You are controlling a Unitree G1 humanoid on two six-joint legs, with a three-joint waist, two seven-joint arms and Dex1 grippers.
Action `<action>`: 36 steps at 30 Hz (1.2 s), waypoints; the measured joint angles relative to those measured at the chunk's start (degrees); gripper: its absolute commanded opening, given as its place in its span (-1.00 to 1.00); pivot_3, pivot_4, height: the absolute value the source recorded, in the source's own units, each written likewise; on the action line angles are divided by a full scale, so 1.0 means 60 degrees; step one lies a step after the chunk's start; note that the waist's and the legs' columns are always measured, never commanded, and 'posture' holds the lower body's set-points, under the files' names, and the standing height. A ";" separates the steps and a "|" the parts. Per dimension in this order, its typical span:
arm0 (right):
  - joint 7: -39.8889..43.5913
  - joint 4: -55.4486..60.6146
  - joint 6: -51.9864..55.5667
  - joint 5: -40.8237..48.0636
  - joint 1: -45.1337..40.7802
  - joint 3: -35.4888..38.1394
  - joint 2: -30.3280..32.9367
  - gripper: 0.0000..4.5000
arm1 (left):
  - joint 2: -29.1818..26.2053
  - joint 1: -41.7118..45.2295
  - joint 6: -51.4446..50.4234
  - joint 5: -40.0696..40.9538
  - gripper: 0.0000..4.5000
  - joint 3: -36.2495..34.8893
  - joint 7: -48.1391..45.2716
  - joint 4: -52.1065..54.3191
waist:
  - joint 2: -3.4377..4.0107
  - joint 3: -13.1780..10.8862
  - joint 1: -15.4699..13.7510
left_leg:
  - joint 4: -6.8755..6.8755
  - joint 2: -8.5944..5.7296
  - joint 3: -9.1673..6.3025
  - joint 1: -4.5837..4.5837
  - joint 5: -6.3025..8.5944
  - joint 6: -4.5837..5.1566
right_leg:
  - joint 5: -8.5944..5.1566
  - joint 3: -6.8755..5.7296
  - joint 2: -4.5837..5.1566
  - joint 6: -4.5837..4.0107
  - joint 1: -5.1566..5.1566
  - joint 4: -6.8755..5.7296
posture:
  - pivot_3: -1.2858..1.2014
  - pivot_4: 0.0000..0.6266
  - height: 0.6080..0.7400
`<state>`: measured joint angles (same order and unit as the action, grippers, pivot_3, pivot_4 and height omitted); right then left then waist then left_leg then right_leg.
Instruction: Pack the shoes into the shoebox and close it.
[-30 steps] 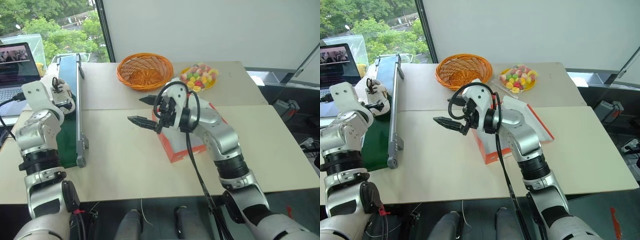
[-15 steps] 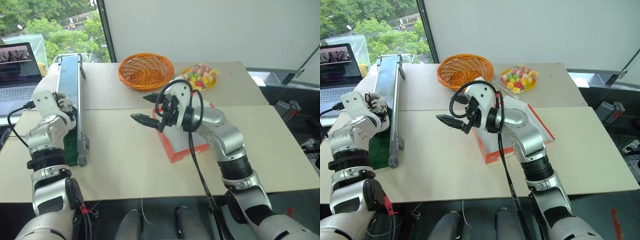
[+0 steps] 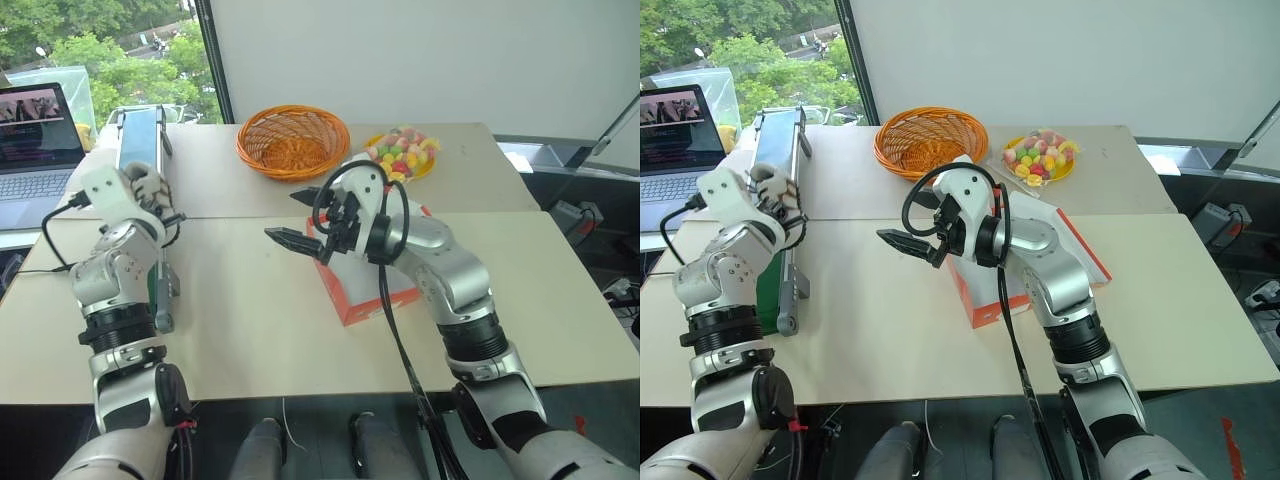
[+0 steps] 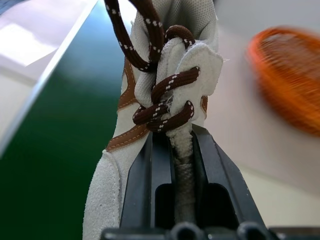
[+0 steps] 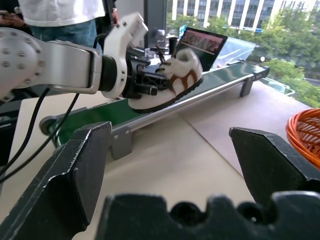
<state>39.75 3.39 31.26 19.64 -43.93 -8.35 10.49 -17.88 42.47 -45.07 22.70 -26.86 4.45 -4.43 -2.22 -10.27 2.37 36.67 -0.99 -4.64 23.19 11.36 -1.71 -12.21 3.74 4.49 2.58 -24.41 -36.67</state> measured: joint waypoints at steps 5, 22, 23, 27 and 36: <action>-0.1119 -0.0883 0.0304 0.0406 -0.0528 0.1180 -0.0434 1.00 | 0.1319 0.0070 -0.0473 0.1045 -0.99 0.0333 0.0010 0.1368 | 0.0000 0.0000 0.0004 | 0.0002 0.0000 0.0001 -0.0002 0.0000 0.0000 | 0.0000 0.0000 -0.0004 0.0000 0.0002 0.0002 | 0.03 -0.52 1.00; -0.1970 -0.1348 0.0312 0.0578 -0.0765 0.1583 -0.0519 1.00 | 0.3862 0.1250 -0.1314 0.3430 -0.99 0.0236 0.2219 0.1929 | -0.0002 -0.0001 0.0031 | 0.0009 0.0001 0.0007 0.0007 0.0000 0.0002 | 0.0000 0.0003 -0.0010 0.0001 0.0015 0.0080 | 0.03 -0.52 1.00; -0.1980 -0.1348 0.0312 0.0578 -0.0765 0.1578 -0.0518 1.00 | 0.3872 0.1257 -0.1280 0.3506 -0.99 0.0236 0.2292 0.1929 | -0.0002 -0.0001 0.0030 | 0.0009 0.0001 0.0007 0.0007 0.0000 0.0002 | 0.0000 0.0003 -0.0009 0.0002 0.0016 0.0081 | 0.03 -0.52 1.00; -0.2059 -0.1370 0.0312 0.0580 -0.0765 0.1584 -0.0468 1.00 | 0.3897 0.1257 -0.1118 0.3752 -0.99 0.0381 0.2550 0.1928 | -0.0002 -0.0001 0.0019 | 0.0009 0.0001 0.0007 0.0012 0.0000 0.0002 | 0.0000 0.0003 -0.0009 0.0002 0.0014 0.0084 | 0.03 -0.52 1.00; -0.2146 -0.1449 0.0312 0.0672 -0.0834 0.1734 -0.0454 1.00 | 0.3961 0.1399 -0.0408 0.4461 -0.99 0.0633 0.3077 0.1752 | -0.0002 -0.0001 0.0021 | 0.0009 0.0001 0.0008 0.0012 0.0000 0.0002 | 0.0000 0.0003 -0.0010 0.0002 0.0015 0.0087 | 0.03 -0.52 1.00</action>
<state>26.87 -5.31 33.13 23.68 -48.93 2.05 7.77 5.89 50.87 -47.52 49.46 -23.06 22.91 6.08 -2.23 -10.27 2.50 36.72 -0.98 -4.59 23.26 11.36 -1.69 -12.21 3.76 4.43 2.59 -24.32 -36.15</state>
